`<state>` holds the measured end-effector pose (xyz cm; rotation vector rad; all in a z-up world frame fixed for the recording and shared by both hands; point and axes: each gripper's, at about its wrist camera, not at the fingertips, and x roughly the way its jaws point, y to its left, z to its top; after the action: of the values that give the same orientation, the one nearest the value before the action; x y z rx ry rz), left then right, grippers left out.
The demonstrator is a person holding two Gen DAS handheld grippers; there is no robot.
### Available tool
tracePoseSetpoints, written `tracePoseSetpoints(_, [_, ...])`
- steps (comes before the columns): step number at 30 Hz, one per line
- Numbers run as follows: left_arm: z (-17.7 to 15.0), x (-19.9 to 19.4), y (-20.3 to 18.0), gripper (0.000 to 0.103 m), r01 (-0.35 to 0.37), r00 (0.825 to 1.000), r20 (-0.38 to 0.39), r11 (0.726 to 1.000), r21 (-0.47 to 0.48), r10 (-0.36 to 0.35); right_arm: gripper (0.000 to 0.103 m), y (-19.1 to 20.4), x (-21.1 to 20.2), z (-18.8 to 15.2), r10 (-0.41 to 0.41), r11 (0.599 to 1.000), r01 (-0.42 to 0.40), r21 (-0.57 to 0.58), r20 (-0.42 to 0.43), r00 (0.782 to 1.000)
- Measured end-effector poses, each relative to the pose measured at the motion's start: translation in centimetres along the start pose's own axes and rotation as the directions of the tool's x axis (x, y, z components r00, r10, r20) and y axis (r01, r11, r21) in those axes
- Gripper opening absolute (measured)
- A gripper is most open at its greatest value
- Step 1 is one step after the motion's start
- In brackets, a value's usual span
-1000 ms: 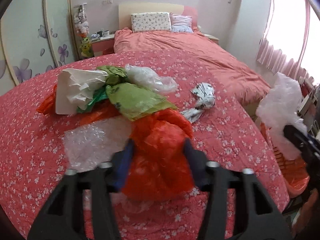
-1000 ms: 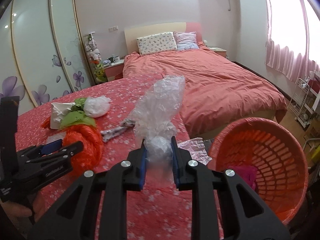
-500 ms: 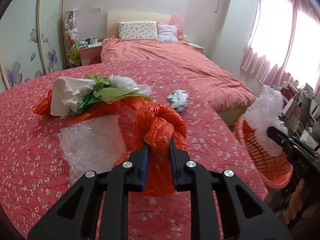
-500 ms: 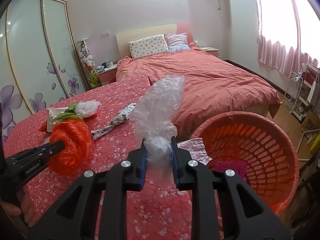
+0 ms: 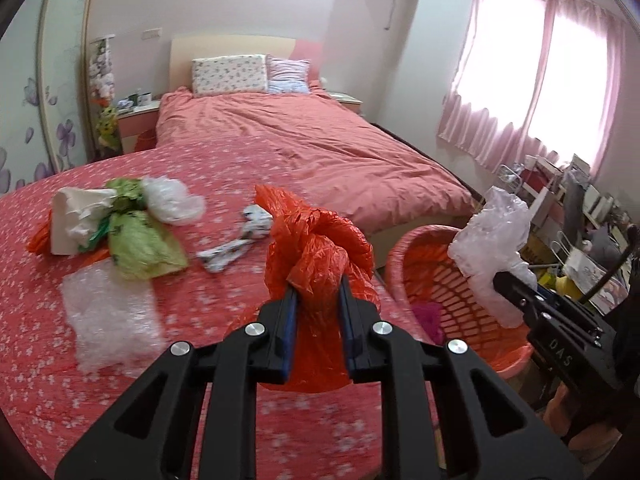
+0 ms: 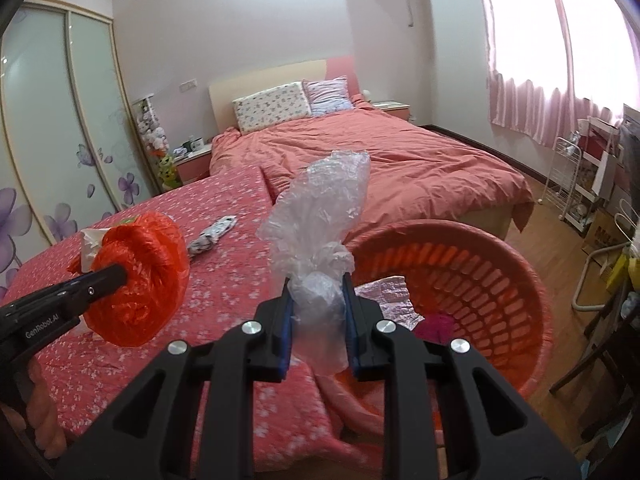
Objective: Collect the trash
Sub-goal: 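Carry both bags over the orange basket and open both tools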
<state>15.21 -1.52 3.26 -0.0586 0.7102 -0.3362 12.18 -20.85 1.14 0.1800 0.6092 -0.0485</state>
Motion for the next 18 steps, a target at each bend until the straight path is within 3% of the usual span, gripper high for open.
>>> tracePoseSetpoints(18, [0.8,3.5,-7.2,0.019,0.162,0.987,-0.016,0.984,0.07,-0.162,0.022,-6.7,-0.8,-0.6,-0.1,0.992,0.098,0.08,0.025,0.995])
